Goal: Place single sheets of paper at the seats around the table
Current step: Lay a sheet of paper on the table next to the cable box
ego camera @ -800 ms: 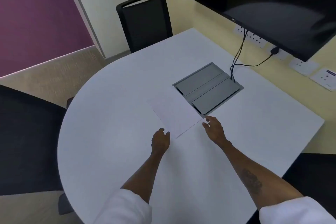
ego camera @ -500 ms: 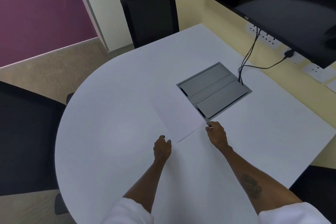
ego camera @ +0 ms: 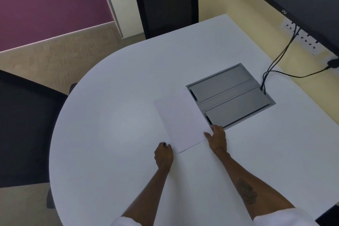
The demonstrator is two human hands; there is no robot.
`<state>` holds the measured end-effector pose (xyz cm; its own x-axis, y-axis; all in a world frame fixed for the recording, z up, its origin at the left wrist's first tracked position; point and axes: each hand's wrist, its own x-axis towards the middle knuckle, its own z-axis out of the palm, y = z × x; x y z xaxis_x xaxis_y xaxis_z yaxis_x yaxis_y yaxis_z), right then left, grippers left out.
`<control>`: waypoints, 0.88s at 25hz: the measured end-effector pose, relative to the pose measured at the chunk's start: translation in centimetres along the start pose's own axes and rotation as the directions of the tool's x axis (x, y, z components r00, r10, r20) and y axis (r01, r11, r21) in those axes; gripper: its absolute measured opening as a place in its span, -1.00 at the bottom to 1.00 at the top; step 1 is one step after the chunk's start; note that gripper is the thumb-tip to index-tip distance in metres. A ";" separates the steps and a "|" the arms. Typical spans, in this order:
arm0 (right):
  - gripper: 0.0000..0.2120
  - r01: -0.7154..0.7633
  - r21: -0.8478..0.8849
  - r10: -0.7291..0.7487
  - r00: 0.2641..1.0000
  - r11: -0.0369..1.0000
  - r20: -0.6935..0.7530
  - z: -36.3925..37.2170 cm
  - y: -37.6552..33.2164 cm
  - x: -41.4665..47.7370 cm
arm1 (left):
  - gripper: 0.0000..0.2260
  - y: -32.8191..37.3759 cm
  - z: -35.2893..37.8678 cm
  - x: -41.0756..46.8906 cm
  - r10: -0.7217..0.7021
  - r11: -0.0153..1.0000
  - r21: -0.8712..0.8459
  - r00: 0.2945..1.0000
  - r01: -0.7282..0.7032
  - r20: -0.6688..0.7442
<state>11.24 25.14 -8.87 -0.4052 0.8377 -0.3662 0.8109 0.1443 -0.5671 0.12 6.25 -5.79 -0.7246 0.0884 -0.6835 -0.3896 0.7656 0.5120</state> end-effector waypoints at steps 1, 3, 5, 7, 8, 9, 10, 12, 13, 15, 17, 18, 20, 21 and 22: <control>-0.50 0.005 -0.017 -0.005 1.000 1.000 -0.003 0.6 -0.1 0.1 | -0.71 0.3 0.3 0.1 -0.013 1.000 -0.007 1.000 0.013 -0.020; -0.40 0.016 -0.102 -0.020 0.999 0.995 -0.034 1.6 -0.3 0.4 | -0.70 0.9 1.0 0.3 -0.038 0.999 -0.016 0.998 0.038 -0.055; -0.32 0.006 -0.191 -0.018 0.998 0.981 -0.060 2.5 -0.5 0.4 | -0.69 1.4 1.4 0.6 -0.048 0.999 -0.020 0.996 0.046 -0.074; -0.27 -0.018 -0.235 0.002 0.998 0.972 -0.067 3.2 -0.7 0.4 | -0.67 1.7 1.7 0.9 -0.047 0.999 -0.012 0.995 0.046 -0.085; -0.26 -0.030 -0.242 0.013 0.997 0.970 -0.070 3.4 -0.7 0.4 | -0.67 1.7 1.8 1.0 -0.045 0.999 -0.012 0.995 0.044 -0.085; -0.26 -0.038 -0.245 0.020 0.997 0.969 -0.074 3.6 -0.7 0.4 | -0.67 1.7 1.9 1.2 -0.041 0.999 -0.014 0.996 0.040 -0.084; -0.26 -0.045 -0.249 0.026 0.997 0.968 -0.078 3.9 -0.7 0.4 | -0.68 1.6 2.0 1.3 -0.037 0.999 -0.019 0.996 0.035 -0.081; -0.27 -0.054 -0.259 0.034 0.996 0.964 -0.083 4.2 -0.6 0.4 | -0.70 1.4 2.2 1.5 -0.035 0.999 -0.042 0.997 0.032 -0.073; -0.27 -0.056 -0.267 0.034 0.996 0.962 -0.086 4.3 -0.5 0.4 | -0.70 1.4 2.2 1.5 -0.039 0.998 -0.059 0.997 0.035 -0.073; -0.28 -0.056 -0.284 0.031 0.995 0.957 -0.092 4.4 -0.5 0.4 | -0.72 1.2 2.4 1.6 -0.046 0.995 -0.092 0.996 0.039 -0.079; -0.30 -0.055 -0.281 0.027 0.994 0.958 -0.102 4.5 -0.7 0.4 | -0.74 1.0 2.5 1.5 -0.035 0.993 -0.117 0.996 0.025 -0.086; -0.31 -0.057 -0.272 0.028 0.994 0.961 -0.109 4.6 -0.8 0.3 | -0.75 1.0 2.6 1.5 -0.027 0.991 -0.130 0.996 0.015 -0.090; -0.33 -0.063 -0.265 0.028 0.991 0.962 -0.134 4.8 -1.1 0.2 | -0.76 0.9 2.6 1.3 -0.009 0.988 -0.157 0.995 -0.006 -0.096; -0.34 -0.066 -0.262 0.027 0.988 0.963 -0.152 4.9 -1.2 0.2 | -0.77 0.8 2.6 1.3 -0.005 0.986 -0.169 0.995 -0.012 -0.099; -0.37 -0.069 -0.249 0.027 0.985 0.966 -0.171 4.9 -1.4 0.2 | -0.77 0.8 2.6 1.3 -0.005 0.984 -0.179 0.995 -0.013 -0.102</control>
<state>7.95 22.52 -11.83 -0.3053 0.9190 -0.2495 0.9166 0.2126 -0.3386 0.38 8.64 -7.62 -0.7766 0.0193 -0.6297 -0.4754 0.6378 0.6060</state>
